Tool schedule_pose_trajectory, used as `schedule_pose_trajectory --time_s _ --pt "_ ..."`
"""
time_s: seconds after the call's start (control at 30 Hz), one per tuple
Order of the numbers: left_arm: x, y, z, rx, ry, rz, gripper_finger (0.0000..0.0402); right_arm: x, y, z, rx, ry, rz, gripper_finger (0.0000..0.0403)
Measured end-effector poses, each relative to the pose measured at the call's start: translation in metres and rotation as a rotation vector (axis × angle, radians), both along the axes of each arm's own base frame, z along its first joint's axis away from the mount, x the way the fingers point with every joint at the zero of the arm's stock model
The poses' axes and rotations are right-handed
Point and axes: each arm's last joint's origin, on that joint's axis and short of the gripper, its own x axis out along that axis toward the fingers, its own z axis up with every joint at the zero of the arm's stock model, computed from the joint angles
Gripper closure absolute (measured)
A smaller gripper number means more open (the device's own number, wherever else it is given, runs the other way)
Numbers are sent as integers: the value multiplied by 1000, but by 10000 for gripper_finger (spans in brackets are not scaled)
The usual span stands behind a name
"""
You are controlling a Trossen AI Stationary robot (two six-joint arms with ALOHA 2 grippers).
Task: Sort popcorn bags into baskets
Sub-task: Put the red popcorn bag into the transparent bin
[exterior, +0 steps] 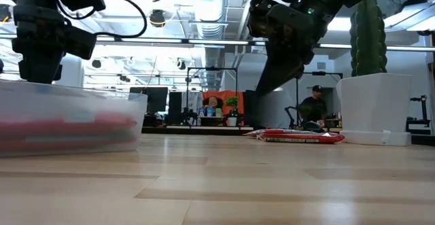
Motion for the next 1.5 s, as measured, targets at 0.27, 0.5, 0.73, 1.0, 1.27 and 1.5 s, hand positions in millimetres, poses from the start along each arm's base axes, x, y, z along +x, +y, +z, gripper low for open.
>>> schedule_pose_trajectory --time_s 0.27,0.5,0.73,1.0,1.27,1.5 --pt "1 0 1 -30 -3 55 242 -1 -4 -1 -47 12 -41 379" --pt "9 1 34 -31 -107 90 233 -1 -44 6 -136 63 -236 390" --pt "11 6 79 119 -225 133 233 -3 -93 12 -231 77 -418 389" --pt "8 10 85 262 -193 179 233 -4 -147 -13 -330 157 -575 394" --pt "15 13 85 310 -208 212 233 3 -170 -65 -307 319 -647 396" --pt "15 13 85 308 -205 217 233 24 -154 -73 -199 311 -531 385"
